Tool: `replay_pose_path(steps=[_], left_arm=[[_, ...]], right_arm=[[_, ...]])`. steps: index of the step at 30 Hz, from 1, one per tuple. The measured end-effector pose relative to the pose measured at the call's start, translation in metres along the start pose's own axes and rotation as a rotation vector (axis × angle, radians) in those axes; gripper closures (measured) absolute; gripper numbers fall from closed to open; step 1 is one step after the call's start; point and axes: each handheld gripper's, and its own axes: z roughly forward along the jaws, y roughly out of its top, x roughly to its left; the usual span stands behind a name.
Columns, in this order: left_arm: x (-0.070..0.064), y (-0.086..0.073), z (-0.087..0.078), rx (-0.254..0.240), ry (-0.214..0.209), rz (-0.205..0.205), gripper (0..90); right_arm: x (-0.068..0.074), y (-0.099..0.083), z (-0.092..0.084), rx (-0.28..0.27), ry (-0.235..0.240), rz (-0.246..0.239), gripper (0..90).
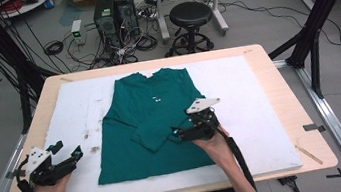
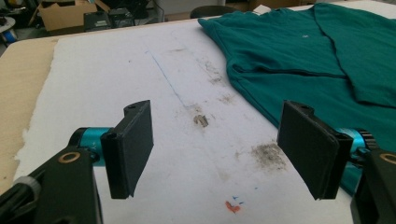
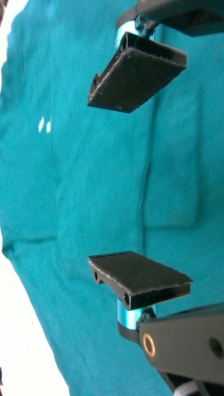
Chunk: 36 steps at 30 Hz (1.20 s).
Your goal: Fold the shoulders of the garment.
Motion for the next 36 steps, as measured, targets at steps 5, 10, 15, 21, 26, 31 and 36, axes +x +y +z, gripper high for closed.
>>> replay_pose_path(steps=[5, 10, 15, 21, 26, 31, 36], left_arm=[[0.000, 0.000, -0.001, -0.005, -0.005, 0.003, 27.0], [0.000, 0.000, -0.001, -0.006, -0.005, 0.007, 26.9], [-0.002, 0.000, 0.000, -0.001, -0.003, 0.016, 26.9], [-0.002, 0.000, -0.001, -0.007, -0.008, 0.020, 26.9], [-0.002, 0.000, -0.001, -0.008, -0.010, 0.022, 27.0], [-0.002, 0.000, -0.001, -0.009, -0.015, 0.022, 26.9], [-0.001, 0.001, 0.000, 0.002, -0.015, 0.017, 26.9]], right_arm=[[-0.020, -0.016, -0.027, -0.055, -0.034, 0.041, 22.7], [-0.040, -0.036, -0.049, -0.084, -0.094, 0.073, 23.9], [-0.055, -0.052, -0.067, -0.109, -0.135, 0.113, 24.1], [-0.065, -0.065, -0.079, -0.109, -0.162, 0.139, 24.2], [-0.067, -0.076, -0.084, -0.108, -0.170, 0.156, 24.3], [-0.068, -0.084, -0.086, -0.107, -0.177, 0.174, 24.3], [-0.068, -0.089, -0.090, -0.113, -0.191, 0.175, 24.4]])
